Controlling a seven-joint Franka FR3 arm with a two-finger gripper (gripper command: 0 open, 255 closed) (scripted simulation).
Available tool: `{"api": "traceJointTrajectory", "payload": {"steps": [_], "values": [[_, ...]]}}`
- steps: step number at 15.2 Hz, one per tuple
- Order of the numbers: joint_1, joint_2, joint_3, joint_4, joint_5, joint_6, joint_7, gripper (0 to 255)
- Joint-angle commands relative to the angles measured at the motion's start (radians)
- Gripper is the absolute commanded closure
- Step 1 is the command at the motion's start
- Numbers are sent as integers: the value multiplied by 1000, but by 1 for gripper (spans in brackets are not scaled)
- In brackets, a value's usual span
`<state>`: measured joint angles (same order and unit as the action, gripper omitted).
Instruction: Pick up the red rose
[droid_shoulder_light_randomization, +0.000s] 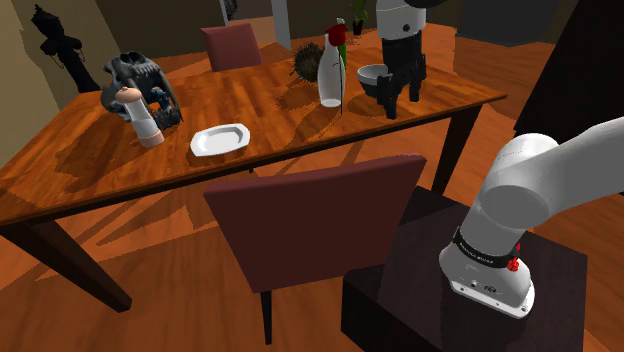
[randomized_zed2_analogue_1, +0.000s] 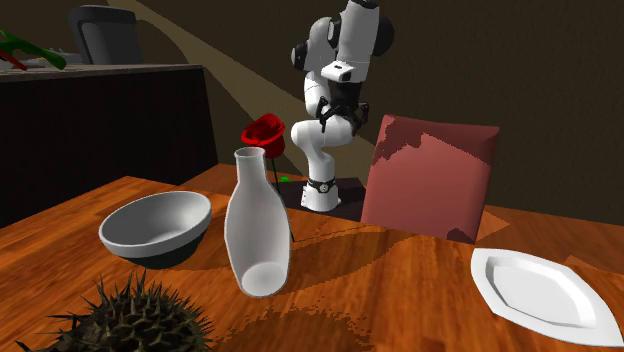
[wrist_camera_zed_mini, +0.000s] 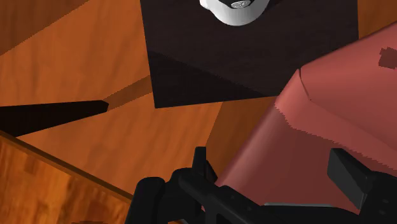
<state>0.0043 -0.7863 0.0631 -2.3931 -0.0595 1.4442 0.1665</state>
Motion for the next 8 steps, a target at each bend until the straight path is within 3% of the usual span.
{"api": "traceJointTrajectory", "payload": {"steps": [1, 8], "values": [[0, 0, 0, 0, 0, 0, 0, 0], [-52, 82, -27, -55, -55, 338, 44, 0]]}}
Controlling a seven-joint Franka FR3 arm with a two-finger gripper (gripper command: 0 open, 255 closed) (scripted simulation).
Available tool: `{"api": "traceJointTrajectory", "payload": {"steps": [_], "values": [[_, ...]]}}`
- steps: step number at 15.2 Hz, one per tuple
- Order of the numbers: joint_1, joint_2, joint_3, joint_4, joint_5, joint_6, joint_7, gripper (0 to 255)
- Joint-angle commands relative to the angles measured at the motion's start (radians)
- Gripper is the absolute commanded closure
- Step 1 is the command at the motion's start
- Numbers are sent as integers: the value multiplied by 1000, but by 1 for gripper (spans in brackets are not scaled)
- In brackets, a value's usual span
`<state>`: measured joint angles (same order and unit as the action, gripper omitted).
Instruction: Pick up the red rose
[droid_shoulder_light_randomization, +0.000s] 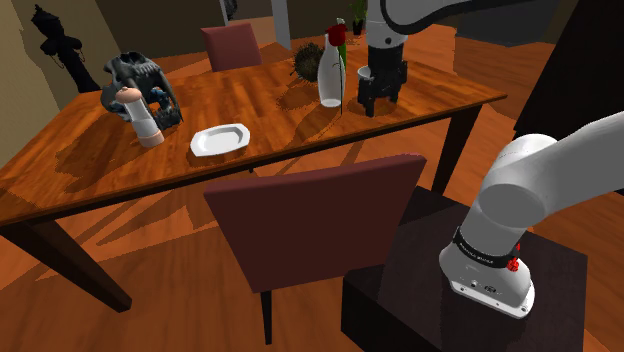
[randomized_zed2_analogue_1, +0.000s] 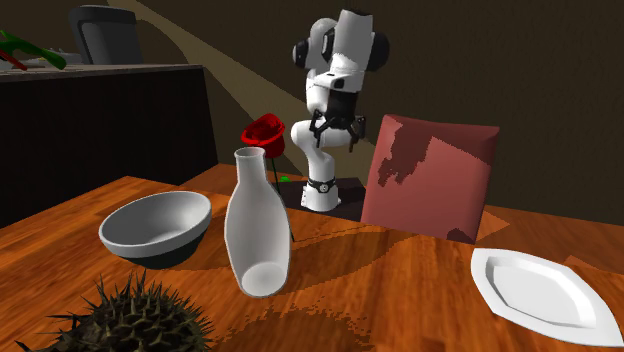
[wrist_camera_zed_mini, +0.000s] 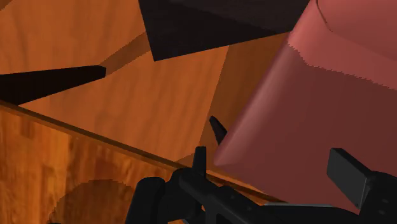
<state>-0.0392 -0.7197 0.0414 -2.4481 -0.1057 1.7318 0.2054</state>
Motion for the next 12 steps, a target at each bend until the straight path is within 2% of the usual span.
{"api": "traceJointTrajectory", "payload": {"steps": [1, 12], "values": [[-16, 31, -9, -4, -17, 98, 13, 0], [-109, 248, -49, 39, -108, 590, 111, 0]]}}
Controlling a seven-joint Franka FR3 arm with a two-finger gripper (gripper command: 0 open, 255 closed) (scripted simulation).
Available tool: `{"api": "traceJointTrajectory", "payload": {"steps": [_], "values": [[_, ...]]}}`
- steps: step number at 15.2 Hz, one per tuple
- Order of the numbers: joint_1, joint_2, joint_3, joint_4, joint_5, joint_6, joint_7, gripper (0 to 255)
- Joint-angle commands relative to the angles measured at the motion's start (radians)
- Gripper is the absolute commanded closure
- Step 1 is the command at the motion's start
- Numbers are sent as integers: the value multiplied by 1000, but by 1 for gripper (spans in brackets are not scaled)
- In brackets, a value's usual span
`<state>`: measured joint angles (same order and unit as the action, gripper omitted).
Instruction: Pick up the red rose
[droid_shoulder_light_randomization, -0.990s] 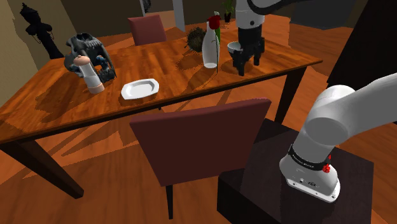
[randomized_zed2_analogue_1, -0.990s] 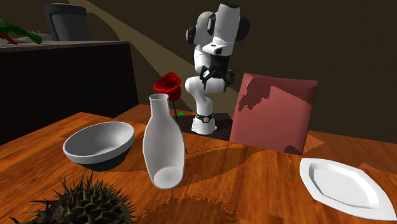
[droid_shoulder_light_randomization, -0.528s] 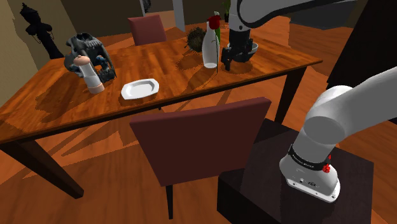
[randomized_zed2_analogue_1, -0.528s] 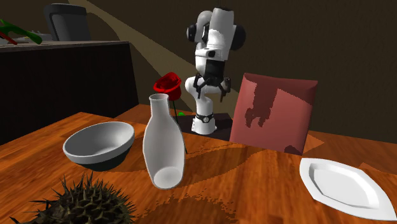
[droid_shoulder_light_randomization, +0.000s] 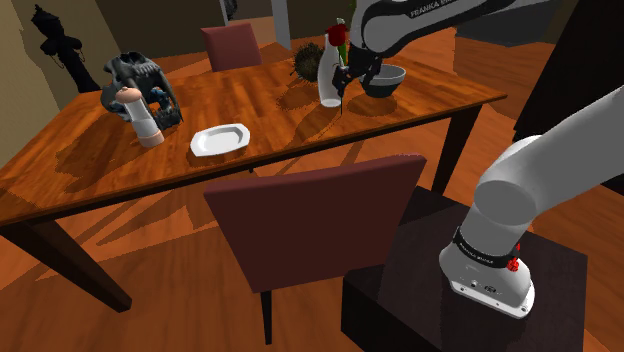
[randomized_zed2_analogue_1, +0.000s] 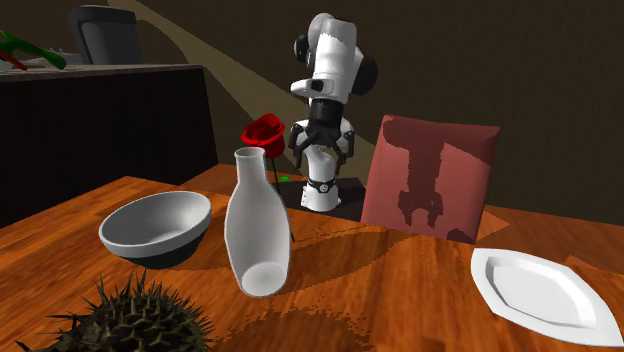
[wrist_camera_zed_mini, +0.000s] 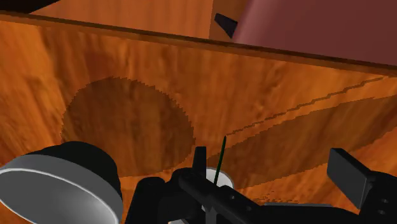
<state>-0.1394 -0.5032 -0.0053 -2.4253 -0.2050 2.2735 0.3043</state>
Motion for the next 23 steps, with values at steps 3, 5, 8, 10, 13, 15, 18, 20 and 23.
{"api": "traceJointTrajectory", "payload": {"steps": [3, 5, 8, 10, 13, 15, 18, 20, 23], "values": [[-36, 98, -10, 52, -35, 167, 45, 0], [-55, 143, -14, 80, -53, 241, 69, 0], [-84, 211, -20, 129, -81, 346, 109, 0], [-104, 255, -22, 167, -102, 410, 139, 0], [-123, 294, -22, 189, -126, 471, 171, 0], [-129, 302, -20, 172, -141, 497, 186, 0], [-140, 317, -15, 147, -165, 536, 210, 0], [-146, 326, -12, 135, -180, 557, 225, 0], [-146, 325, -15, 134, -177, 558, 219, 255]]}}
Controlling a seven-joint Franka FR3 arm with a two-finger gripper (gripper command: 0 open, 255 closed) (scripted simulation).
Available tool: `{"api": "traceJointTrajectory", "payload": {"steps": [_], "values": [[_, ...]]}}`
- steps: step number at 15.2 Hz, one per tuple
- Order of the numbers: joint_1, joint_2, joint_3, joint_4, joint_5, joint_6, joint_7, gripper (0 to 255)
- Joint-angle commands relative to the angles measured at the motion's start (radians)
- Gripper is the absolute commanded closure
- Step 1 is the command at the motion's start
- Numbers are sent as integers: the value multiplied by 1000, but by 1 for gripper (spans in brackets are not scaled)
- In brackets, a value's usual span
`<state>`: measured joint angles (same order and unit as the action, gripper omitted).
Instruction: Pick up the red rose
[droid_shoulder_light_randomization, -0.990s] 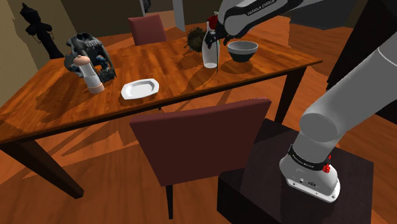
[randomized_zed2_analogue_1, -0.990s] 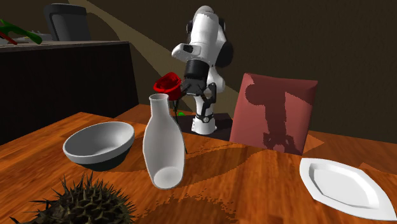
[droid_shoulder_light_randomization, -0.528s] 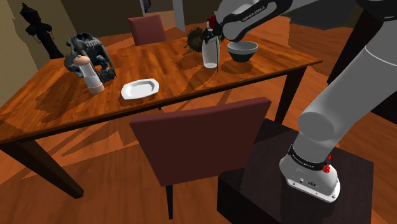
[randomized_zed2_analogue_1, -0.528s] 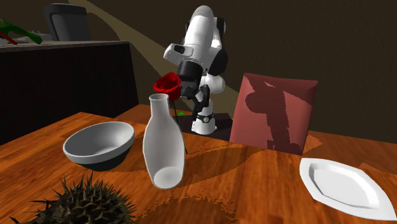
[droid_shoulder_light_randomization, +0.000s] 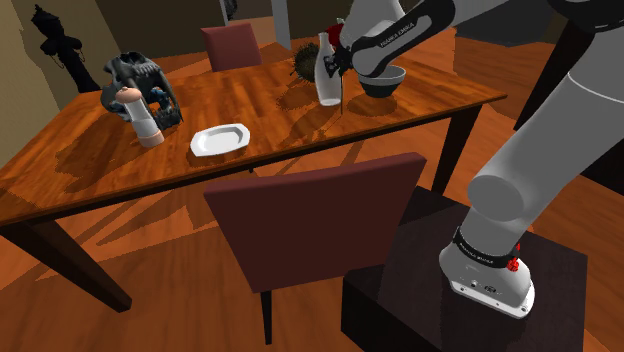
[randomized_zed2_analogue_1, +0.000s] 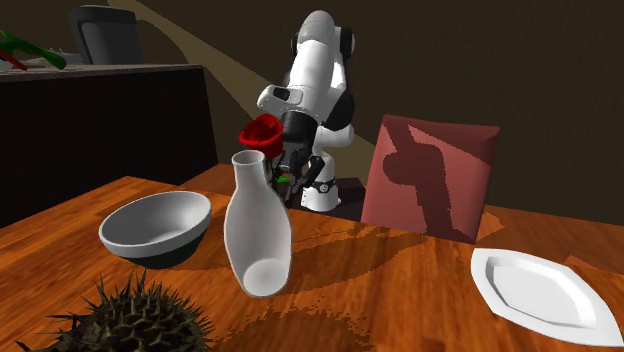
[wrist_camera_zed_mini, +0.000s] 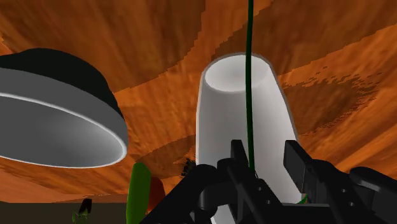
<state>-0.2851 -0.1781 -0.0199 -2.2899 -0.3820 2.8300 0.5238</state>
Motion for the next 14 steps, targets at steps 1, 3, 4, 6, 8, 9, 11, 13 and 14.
{"api": "traceJointTrajectory", "payload": {"steps": [1, 3, 4, 6, 8, 9, 11, 13, 14], "values": [[0, 1, 0, -1, -1, 2, 1, 255], [0, 2, 0, 0, -1, 2, 1, 255], [0, 3, 0, 0, -1, 2, 1, 255], [0, 3, -1, 1, 0, 3, -1, 255], [0, 1, 3, -1, -3, 0, 5, 255], [4, -5, 1, 7, 6, -13, -4, 255], [11, -15, -3, 23, 24, -39, -21, 255], [18, -25, -6, 40, 39, -65, -37, 255], [21, -29, -7, 49, 47, -78, -44, 255]]}}
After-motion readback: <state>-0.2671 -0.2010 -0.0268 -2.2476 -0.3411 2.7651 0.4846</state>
